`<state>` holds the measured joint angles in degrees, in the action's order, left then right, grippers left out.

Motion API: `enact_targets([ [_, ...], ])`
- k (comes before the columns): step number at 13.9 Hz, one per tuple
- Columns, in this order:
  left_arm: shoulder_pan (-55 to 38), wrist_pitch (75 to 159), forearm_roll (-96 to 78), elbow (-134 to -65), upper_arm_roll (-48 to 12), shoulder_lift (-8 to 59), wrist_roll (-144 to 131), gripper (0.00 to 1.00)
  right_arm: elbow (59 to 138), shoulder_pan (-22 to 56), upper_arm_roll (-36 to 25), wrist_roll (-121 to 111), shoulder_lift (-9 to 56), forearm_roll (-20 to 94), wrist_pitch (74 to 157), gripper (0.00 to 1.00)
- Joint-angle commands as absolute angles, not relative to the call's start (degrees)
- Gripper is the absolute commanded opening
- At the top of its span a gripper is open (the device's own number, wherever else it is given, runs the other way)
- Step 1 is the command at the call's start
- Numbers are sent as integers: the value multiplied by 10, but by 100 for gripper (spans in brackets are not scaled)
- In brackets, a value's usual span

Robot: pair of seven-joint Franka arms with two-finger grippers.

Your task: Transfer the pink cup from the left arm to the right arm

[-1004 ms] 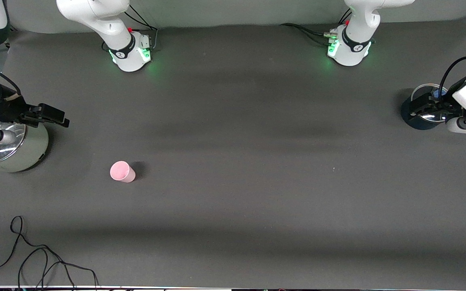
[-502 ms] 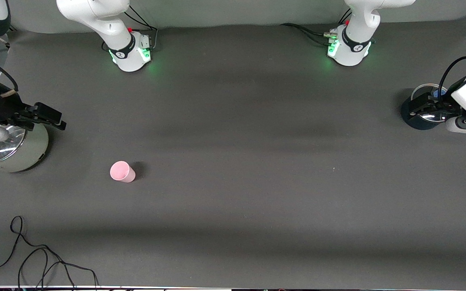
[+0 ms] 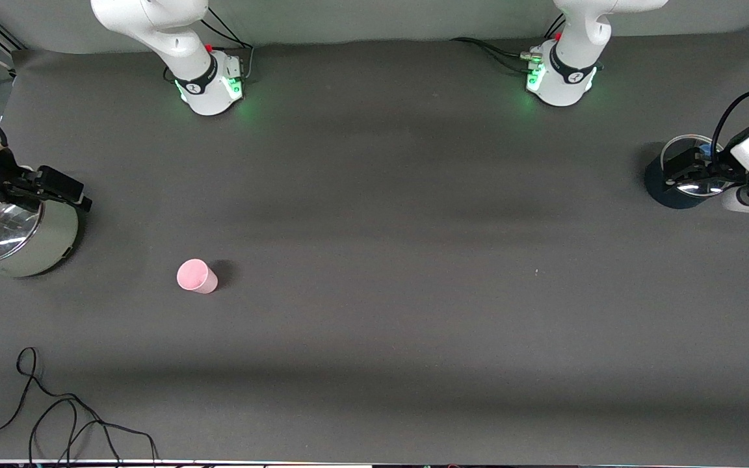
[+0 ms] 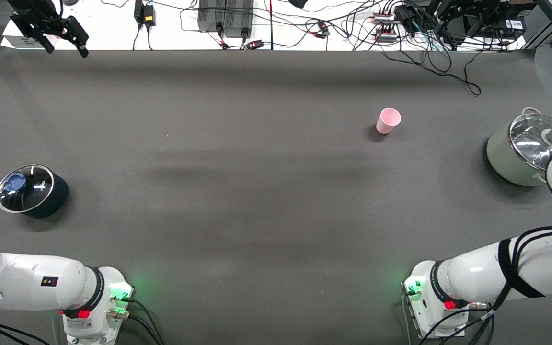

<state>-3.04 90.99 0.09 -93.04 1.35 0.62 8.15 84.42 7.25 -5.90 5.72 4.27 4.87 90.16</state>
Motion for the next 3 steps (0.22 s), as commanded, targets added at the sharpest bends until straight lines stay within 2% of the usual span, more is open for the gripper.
enact_targets([
  [1,-38,904,12,-921,19,4,90,100,803,75,-60,56,72,54,895,100],
  [3,-38,906,12,-920,19,5,89,100,804,74,-60,53,72,54,895,100],
])
